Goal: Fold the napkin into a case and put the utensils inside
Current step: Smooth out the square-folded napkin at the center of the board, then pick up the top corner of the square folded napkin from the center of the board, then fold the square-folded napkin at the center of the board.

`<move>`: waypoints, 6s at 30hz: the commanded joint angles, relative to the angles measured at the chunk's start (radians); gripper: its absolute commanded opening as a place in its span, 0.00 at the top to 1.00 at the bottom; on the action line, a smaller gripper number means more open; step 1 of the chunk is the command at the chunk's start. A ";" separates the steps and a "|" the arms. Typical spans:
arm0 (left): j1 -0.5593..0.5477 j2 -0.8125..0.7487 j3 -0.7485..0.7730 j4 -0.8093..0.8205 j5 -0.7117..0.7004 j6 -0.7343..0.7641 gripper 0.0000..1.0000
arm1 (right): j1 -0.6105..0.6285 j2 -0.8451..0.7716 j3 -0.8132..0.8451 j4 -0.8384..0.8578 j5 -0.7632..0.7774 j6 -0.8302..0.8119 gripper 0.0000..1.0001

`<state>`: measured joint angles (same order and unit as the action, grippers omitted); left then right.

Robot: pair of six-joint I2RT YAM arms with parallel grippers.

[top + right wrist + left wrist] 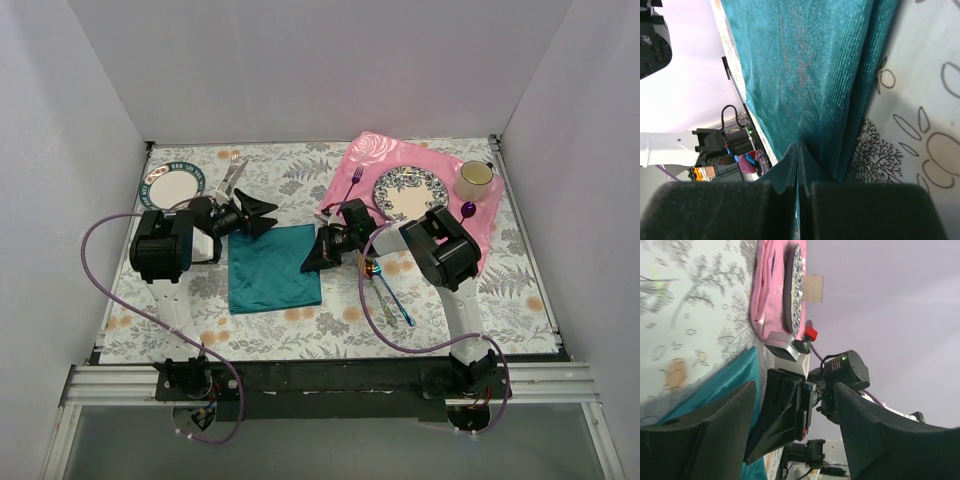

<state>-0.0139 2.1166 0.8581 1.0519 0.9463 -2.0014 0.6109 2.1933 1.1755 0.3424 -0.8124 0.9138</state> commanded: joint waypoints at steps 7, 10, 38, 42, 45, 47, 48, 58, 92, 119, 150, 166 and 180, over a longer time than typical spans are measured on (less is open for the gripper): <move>0.112 0.026 -0.022 -0.026 0.025 0.018 0.37 | -0.002 0.025 0.058 -0.103 0.032 -0.087 0.99; 0.123 0.010 -0.045 -0.041 0.029 0.024 0.37 | -0.011 0.029 0.067 -0.137 0.039 -0.113 0.99; 0.239 -0.443 -0.183 -0.559 0.060 0.455 0.37 | -0.030 0.063 0.474 -0.640 0.018 -0.572 0.33; 0.227 -0.589 -0.038 -0.945 0.103 0.931 0.38 | -0.027 -0.009 0.461 -0.645 -0.039 -0.612 0.37; 0.215 -0.619 0.105 -1.387 0.068 1.453 0.42 | -0.011 -0.055 0.428 -0.620 -0.047 -0.610 0.47; 0.198 -0.632 0.140 -1.533 -0.012 1.606 0.50 | 0.000 -0.069 0.403 -0.608 -0.038 -0.599 0.56; 0.189 -0.633 0.145 -1.572 -0.042 1.735 0.54 | 0.007 -0.066 0.398 -0.603 -0.033 -0.589 0.60; -0.162 -0.670 -0.033 -1.518 -0.500 1.958 0.79 | 0.053 -0.038 0.351 -0.664 0.111 -0.677 0.85; -0.557 -1.336 -0.459 -1.635 -0.534 2.274 0.68 | 0.073 -0.175 0.236 -0.727 0.016 -0.764 0.86; -0.782 -1.316 -0.567 -1.498 -0.601 2.270 0.76 | 0.073 -0.113 0.257 -0.752 0.038 -0.765 0.86; -0.485 -0.957 -0.190 -1.474 -0.468 2.250 1.00 | -0.019 -0.207 0.271 -0.801 0.055 -0.808 0.50; -0.342 -0.575 0.079 -1.282 -0.392 2.210 1.00 | -0.069 -0.290 0.193 -0.709 0.027 -0.767 0.49; -0.291 -0.451 0.107 -1.106 -0.494 2.104 1.00 | -0.072 -0.308 0.148 -0.681 0.002 -0.742 0.72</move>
<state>-0.3218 1.6558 0.9417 -0.1276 0.4877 0.1364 0.5426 1.9209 1.3273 -0.3687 -0.7742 0.1619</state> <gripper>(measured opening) 0.020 0.289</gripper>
